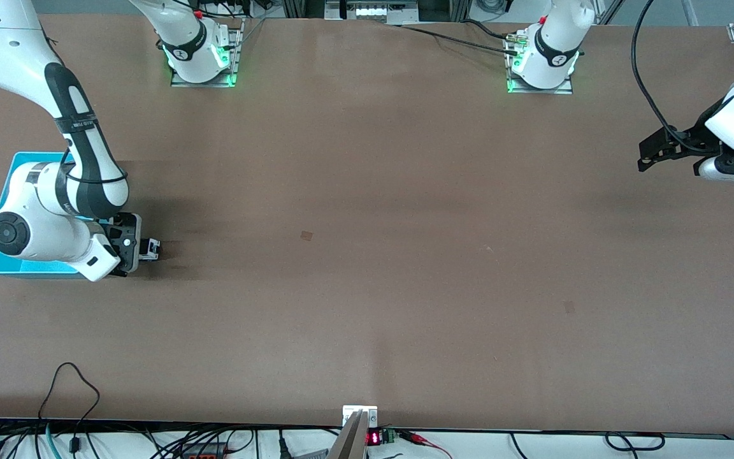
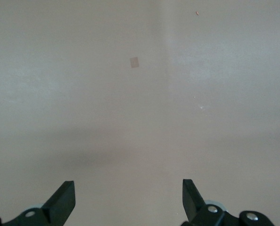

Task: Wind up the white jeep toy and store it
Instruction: 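Reach the right gripper to the jeep and grasp it, then lift the jeep with the right gripper and lower it into the bin, then open the right gripper and raise it out of the bin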

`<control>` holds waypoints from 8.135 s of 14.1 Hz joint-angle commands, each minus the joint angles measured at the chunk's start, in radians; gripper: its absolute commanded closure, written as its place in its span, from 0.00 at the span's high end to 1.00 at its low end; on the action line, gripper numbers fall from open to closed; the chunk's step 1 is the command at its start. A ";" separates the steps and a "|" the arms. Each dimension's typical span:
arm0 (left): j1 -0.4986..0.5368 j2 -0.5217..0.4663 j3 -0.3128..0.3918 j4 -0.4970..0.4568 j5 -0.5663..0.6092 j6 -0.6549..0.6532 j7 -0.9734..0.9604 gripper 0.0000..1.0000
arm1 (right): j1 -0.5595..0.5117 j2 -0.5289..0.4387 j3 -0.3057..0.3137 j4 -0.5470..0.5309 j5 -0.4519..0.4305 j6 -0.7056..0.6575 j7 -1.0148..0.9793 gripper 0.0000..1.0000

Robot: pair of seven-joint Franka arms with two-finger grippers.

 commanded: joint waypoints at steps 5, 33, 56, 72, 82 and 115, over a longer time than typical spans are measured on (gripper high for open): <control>0.012 0.001 -0.008 0.016 -0.011 -0.020 -0.002 1.00 | -0.023 0.018 0.009 -0.053 -0.016 0.096 -0.029 1.00; 0.012 0.001 -0.010 0.016 -0.009 -0.022 0.001 1.00 | -0.052 -0.157 -0.041 0.154 -0.027 -0.392 0.893 0.00; 0.009 -0.001 -0.011 0.016 -0.011 -0.023 0.001 1.00 | -0.213 -0.189 -0.163 -0.319 0.010 0.162 1.264 0.00; 0.009 -0.001 -0.011 0.016 -0.011 -0.023 0.001 1.00 | -0.243 -0.191 -0.163 -0.297 0.008 0.161 1.065 0.83; 0.009 -0.001 -0.011 0.016 -0.011 -0.025 0.001 1.00 | -0.194 -0.209 -0.152 0.005 0.019 -0.184 1.171 1.00; 0.009 -0.001 -0.013 0.016 -0.009 -0.025 0.001 1.00 | 0.092 -0.447 -0.138 0.265 0.105 -0.585 1.520 1.00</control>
